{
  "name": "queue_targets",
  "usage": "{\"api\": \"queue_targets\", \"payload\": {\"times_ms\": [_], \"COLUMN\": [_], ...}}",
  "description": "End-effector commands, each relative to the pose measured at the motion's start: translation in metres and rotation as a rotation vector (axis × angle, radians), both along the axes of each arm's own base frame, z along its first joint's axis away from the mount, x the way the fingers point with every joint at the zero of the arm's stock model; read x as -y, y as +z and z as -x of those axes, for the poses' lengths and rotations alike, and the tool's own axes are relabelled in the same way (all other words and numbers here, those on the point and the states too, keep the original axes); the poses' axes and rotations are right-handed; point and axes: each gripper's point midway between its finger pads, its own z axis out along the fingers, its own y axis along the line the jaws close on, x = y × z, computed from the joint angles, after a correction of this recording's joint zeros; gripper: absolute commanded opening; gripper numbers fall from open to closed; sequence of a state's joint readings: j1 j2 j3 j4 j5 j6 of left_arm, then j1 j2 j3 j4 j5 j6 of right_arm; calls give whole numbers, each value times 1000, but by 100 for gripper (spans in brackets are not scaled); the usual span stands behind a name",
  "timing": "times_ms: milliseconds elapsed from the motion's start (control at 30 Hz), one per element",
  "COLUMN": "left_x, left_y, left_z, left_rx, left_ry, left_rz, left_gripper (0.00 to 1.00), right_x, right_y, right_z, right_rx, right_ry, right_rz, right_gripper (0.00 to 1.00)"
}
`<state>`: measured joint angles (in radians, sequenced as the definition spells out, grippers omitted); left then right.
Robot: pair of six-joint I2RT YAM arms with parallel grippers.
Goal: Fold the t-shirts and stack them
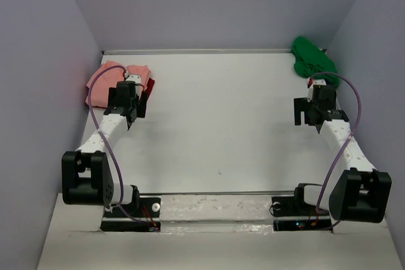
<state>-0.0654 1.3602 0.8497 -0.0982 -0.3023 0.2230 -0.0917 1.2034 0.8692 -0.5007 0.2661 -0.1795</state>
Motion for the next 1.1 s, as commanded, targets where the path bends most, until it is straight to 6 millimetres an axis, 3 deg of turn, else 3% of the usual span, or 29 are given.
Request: {"api": "queue_targets", "payload": {"times_ms": [0, 233, 267, 367, 633, 667, 700, 733, 800, 833, 867, 933, 967, 1033, 1067], "left_x": [3, 10, 10, 7, 5, 6, 7, 8, 9, 9, 8, 7, 7, 6, 5], "left_y": [25, 26, 27, 27, 35, 37, 38, 38, 38, 39, 38, 39, 39, 43, 42], "left_z": [-4, -3, -3, -2, -2, -2, -3, -3, -5, -6, -6, -10, -11, -14, -15], "left_rx": [84, 81, 81, 81, 110, 120, 121, 124, 121, 123, 120, 118, 114, 119, 113], "left_ry": [-25, -62, -61, -44, -39, -46, -56, -61, -71, -74, -68, -68, -67, -63, -58], "left_rz": [10, 32, 32, 21, 11, 15, 15, 18, 20, 16, 12, 4, 0, -5, -8], "left_gripper": [99, 99, 99, 99, 99, 99, 99, 99, 99, 99, 99, 99, 99, 99, 99], "right_x": [-3, -2, -2, 0, 17, 20, 24, 30, 36, 37, 38, 37, 37, 37, 38], "right_y": [24, 19, 15, 7, 37, 55, 54, 76, 88, 77, 99, 99, 98, 88, 81], "right_z": [-10, -6, -6, -7, -35, -48, -61, -77, -98, -113, -132, -152, -175, -190, -208], "right_rx": [105, 100, 88, 80, 129, 154, 150, 194, 209, 180, 230, 215, 212, 168, 154], "right_ry": [24, 32, 28, 45, 0, 24, 31, 18, 27, 32, 37, 48, 54, 58, 66], "right_rz": [-12, 2, 1, 7, 85, 118, 135, 166, 187, 179, 181, 162, 151, 132, 127], "right_gripper": [100, 99, 92, 91, 95, 95, 95, 95, 95, 94, 94, 92, 90, 89, 88]}}
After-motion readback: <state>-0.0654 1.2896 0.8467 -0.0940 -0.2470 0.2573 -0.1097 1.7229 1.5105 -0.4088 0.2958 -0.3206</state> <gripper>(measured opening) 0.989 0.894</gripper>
